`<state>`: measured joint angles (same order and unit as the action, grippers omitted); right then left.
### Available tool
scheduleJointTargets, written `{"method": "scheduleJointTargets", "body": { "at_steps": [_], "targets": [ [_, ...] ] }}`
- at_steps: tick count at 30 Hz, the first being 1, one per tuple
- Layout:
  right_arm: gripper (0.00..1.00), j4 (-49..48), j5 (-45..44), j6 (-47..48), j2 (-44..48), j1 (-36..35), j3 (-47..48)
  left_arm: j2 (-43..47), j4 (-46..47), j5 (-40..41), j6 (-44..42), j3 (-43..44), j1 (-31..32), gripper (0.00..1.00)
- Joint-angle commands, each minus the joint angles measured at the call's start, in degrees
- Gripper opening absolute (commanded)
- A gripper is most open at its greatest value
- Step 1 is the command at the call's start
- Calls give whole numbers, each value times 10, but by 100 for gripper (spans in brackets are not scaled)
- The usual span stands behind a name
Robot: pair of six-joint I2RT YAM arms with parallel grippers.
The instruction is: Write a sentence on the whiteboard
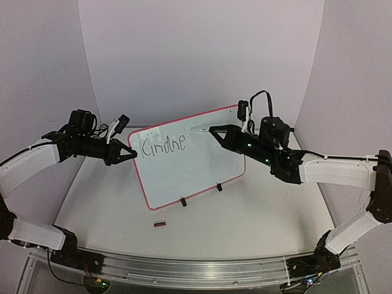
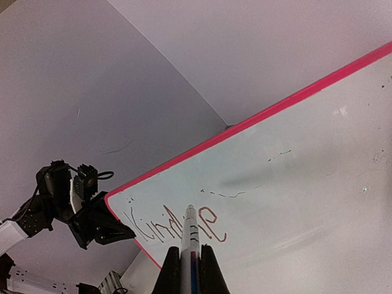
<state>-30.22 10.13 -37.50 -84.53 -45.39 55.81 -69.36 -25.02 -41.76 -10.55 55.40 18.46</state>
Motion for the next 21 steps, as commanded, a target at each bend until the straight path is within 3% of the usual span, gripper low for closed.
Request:
{"method": "scheduleJointTargets", "body": {
  "at_steps": [1,21],
  "targets": [
    [0,0,16,14,12,11,-3,-11,-18,43,-29,5,7,0],
    [0,-14,39,6,-49,23,36,-9,-19,44,-29,4,9,0]
  ]
}}
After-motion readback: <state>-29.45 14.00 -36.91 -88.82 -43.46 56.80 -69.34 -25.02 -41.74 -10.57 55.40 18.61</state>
